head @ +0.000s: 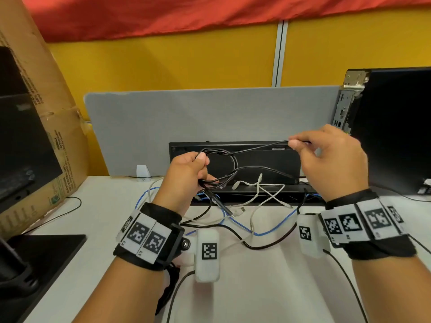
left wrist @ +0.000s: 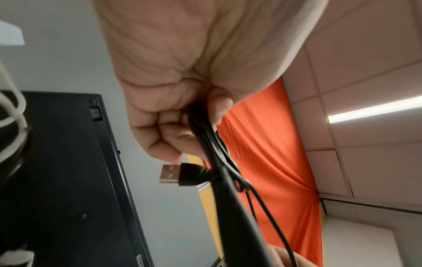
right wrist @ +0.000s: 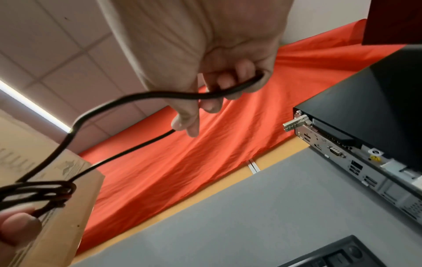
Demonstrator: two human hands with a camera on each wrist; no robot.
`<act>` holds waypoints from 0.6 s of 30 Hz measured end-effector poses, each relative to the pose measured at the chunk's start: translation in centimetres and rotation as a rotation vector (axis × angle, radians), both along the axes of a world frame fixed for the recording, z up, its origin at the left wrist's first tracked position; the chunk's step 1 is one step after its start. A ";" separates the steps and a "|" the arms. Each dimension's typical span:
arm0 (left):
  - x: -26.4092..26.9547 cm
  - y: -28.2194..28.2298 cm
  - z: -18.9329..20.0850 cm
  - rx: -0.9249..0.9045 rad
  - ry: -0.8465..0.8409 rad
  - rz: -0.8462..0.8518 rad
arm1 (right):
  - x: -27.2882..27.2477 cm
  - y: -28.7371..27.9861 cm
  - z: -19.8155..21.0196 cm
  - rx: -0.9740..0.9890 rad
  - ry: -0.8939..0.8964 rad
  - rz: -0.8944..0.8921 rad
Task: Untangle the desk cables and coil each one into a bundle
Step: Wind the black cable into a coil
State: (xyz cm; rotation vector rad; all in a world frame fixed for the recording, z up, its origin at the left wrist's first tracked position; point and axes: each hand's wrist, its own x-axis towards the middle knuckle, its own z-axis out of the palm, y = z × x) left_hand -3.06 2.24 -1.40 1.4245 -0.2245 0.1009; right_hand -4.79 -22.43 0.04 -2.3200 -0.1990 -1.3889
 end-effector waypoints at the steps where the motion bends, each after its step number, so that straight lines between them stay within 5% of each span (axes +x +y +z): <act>1: 0.0 0.0 0.1 0.031 -0.011 0.037 | 0.2 0.0 -0.1 -0.034 -0.010 -0.023; 6: 0.5 0.8 0.3 0.042 -0.029 0.150 | 0.6 -0.6 -0.3 -0.001 0.020 0.007; 10: 0.9 2.2 0.6 0.020 -0.008 0.237 | 0.6 -2.0 0.2 0.249 0.062 0.100; 15: 1.2 1.9 0.3 0.039 0.023 0.287 | 1.0 -2.0 -0.1 0.232 0.231 0.047; 18: 1.3 1.8 0.0 0.048 0.033 0.329 | 1.0 -1.3 0.0 0.614 0.374 0.293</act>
